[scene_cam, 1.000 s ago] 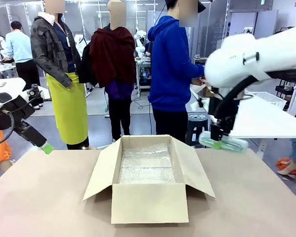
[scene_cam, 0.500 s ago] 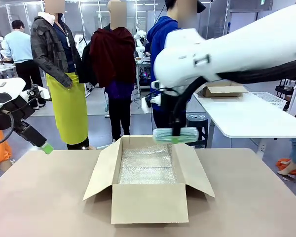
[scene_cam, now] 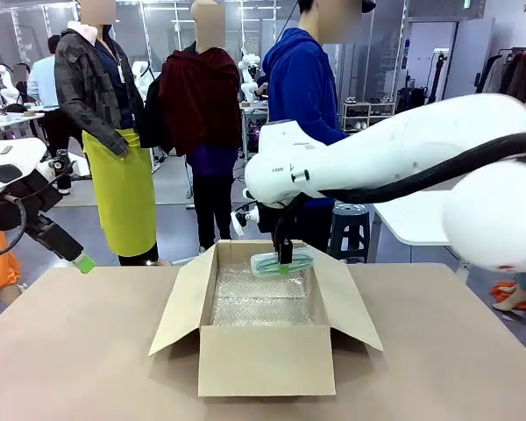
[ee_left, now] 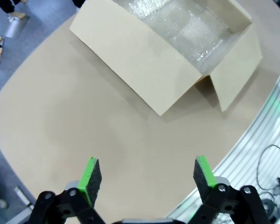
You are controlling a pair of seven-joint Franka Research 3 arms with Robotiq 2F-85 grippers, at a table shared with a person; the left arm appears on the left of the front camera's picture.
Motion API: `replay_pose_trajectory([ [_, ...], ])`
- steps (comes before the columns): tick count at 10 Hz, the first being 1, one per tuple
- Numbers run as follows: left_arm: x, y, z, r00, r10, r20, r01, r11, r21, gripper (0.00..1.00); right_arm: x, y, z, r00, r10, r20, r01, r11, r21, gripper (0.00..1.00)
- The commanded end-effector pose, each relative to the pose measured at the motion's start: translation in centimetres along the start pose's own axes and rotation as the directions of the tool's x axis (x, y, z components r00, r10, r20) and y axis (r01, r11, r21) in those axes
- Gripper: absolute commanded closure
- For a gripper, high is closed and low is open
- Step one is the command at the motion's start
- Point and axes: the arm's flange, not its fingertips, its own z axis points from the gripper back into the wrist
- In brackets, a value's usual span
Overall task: Pack the glasses set securely to prepare it for shipping.
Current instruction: Place the Glasses case inside the Package Box.
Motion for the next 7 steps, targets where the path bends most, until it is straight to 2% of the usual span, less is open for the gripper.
replay_pose_trajectory([
  [1, 0.0, 0.1, 0.2, 1.0, -0.005, 0.01, 0.005, 1.0, -0.007, 0.0, 1.3, -2.8, -0.4, 0.999, -0.001, 0.053, 0.0, 1.0, 0.022, 0.68],
  [3, 0.0, 0.1, 0.2, 1.0, -0.005, 0.01, 0.005, 1.0, -0.007, 0.0, 2.5, -3.2, -1.6, 0.997, -0.03, 0.078, 0.029, 0.999, 0.019, 0.68],
  [4, 0.0, 0.1, 0.2, 1.0, -0.005, 0.01, 0.005, 1.0, -0.007, 0.0, 3.1, -3.5, -2.1, 0.996, -0.046, 0.079, 0.044, 0.999, 0.026, 0.16],
  [5, 0.0, 0.1, 0.2, 1.0, -0.005, 0.01, 0.005, 1.0, -0.007, 0.0, 3.3, -3.6, -2.1, 0.995, -0.048, 0.092, 0.046, 0.999, 0.023, 0.05],
  [6, 0.0, 0.1, 0.2, 1.0, -0.005, 0.01, 0.005, 1.0, -0.007, 0.0, 3.3, -3.6, -2.2, 0.994, -0.058, 0.09, 0.056, 0.998, 0.019, 0.0],
  [7, 0.0, 0.1, 0.2, 1.0, -0.005, 0.01, 0.005, 1.0, -0.007, 0.0, 3.4, -3.4, -2.1, 0.992, -0.071, 0.103, 0.07, 0.997, 0.019, 0.0],
])
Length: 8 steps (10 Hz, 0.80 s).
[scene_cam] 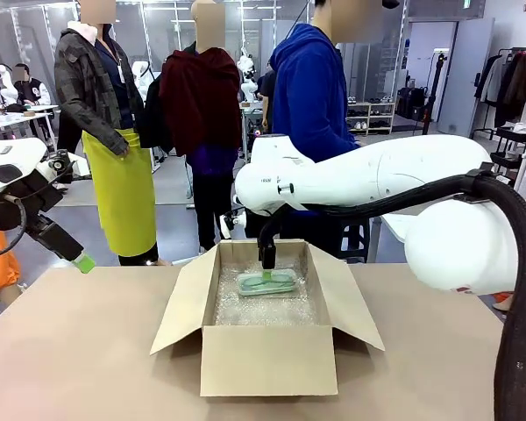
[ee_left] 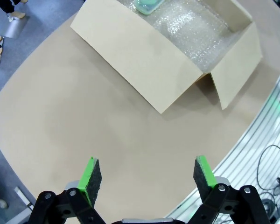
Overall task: Pack the glasses set securely to prepare it for shipping.
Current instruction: Place the Glasses case inside the Package Box.
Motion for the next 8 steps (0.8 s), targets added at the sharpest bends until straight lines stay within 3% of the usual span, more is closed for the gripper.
replay_pose_trajectory([
  [1, -0.02, 0.13, 0.19, 1.0, -0.005, 0.01, 0.005, 1.0, -0.007, 0.0, 0.78, -0.13, 0.83, 0.998, -0.066, 0.015, 0.066, 0.998, -0.004, 0.0],
  [2, -0.02, 0.13, 0.19, 1.0, -0.005, 0.01, 0.005, 1.0, -0.007, 0.0, 0.0, 0.0, 0.0, 1.0, 0.0, 0.0, 0.0, 1.0, 0.0, 0.0],
  [8, -0.02, 0.13, 0.19, 1.0, -0.005, 0.01, 0.005, 1.0, -0.007, 0.0, 0.0, 0.0, 0.0, 1.0, 0.0, 0.0, 0.0, 1.0, 0.0, 0.0],
])
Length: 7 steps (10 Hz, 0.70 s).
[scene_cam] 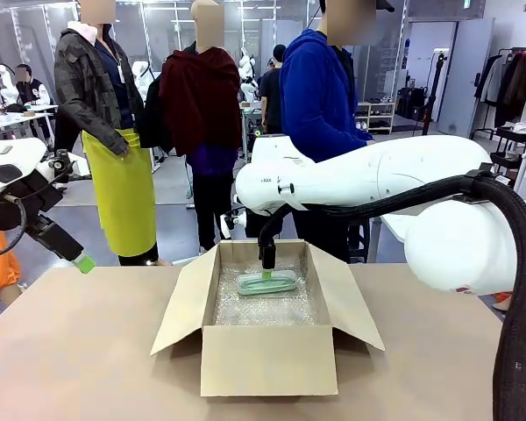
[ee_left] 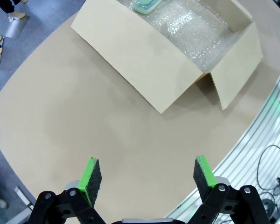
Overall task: Pack the glasses set securely to prepare it for shipping.
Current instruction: Put the Glasses case from the right side of the table into the Package Box.
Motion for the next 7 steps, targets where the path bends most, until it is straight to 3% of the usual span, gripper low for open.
replay_pose_trajectory([
  [1, -0.02, 0.13, 0.19, 1.0, -0.005, 0.01, 0.005, 1.0, -0.007, 0.0, 0.13, 0.09, 0.09, 1.0, 0.014, 0.0, -0.014, 1.0, -0.001, 0.0],
  [7, -0.02, 0.13, 0.19, 1.0, -0.005, 0.01, 0.005, 1.0, -0.007, 0.0, 0.13, 0.09, 0.09, 1.0, 0.014, 0.0, -0.014, 1.0, -0.001, 0.0],
])
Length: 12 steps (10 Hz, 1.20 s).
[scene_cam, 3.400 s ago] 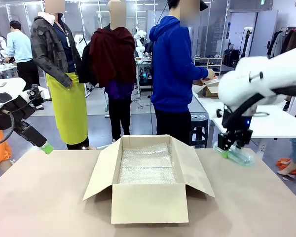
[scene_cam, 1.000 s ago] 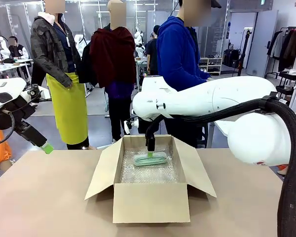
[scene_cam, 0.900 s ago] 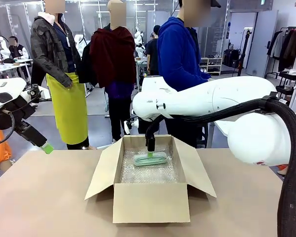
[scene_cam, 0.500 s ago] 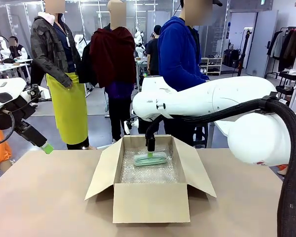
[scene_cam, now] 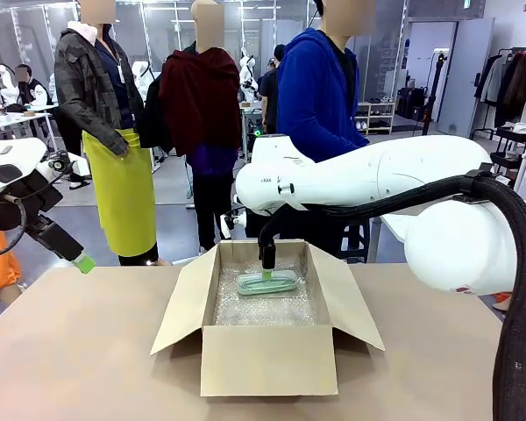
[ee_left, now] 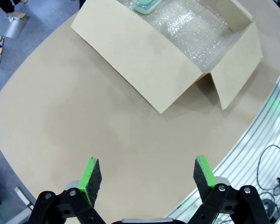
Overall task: Pack the glasses set securely to prepare it for shipping.
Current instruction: Put the Glasses case from the right side of the table into the Package Box.
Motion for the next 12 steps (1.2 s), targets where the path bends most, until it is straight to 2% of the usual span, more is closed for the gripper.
replay_pose_trajectory([
  [1, 0.0, 0.1, 0.2, 1.0, -0.005, 0.01, 0.005, 1.0, -0.007, 0.0, 0.0, 0.0, 0.0, 1.0, 0.0, 0.0, 0.0, 1.0, 0.0, 0.05],
  [2, 0.0, 0.1, 0.2, 1.0, -0.005, 0.01, 0.005, 1.0, -0.007, 0.0, -1.0, 2.2, 3.5, 0.999, -0.044, 0.024, 0.044, 0.999, 0.007, 0.0],
  [4, 0.0, 0.1, 0.2, 1.0, -0.005, 0.01, 0.005, 1.0, -0.007, 0.0, -3.7, 6.6, 8.4, 0.99, -0.128, 0.056, 0.13, 0.991, -0.025, 0.0],
  [6, 0.0, 0.1, 0.2, 1.0, -0.005, 0.01, 0.005, 1.0, -0.007, 0.0, -8.1, 11.2, 11.1, 0.948, -0.25, 0.198, 0.269, 0.961, -0.07, 0.0],
  [8, 0.0, 0.1, 0.2, 1.0, -0.005, 0.01, 0.005, 1.0, -0.007, 0.0, -12.1, 15.1, 12.6, 0.894, -0.359, 0.267, 0.391, 0.917, -0.075, 0.0],
  [9, 0.0, 0.1, 0.2, 1.0, -0.005, 0.01, 0.005, 1.0, -0.007, 0.0, -14.2, 17.4, 13.1, 0.861, -0.429, 0.273, 0.461, 0.885, -0.065, 0.0],
  [10, 0.0, 0.1, 0.2, 1.0, -0.005, 0.01, 0.005, 1.0, -0.007, 0.0, -16.7, 20.8, 13.3, 0.806, -0.49, 0.331, 0.527, 0.85, -0.026, 0.0],
  [12, 0.0, 0.1, 0.2, 1.0, -0.005, 0.01, 0.005, 1.0, -0.007, 0.0, -20.3, 27.2, 13.6, 0.674, -0.625, 0.394, 0.68, 0.734, 0.0, 0.0],
])
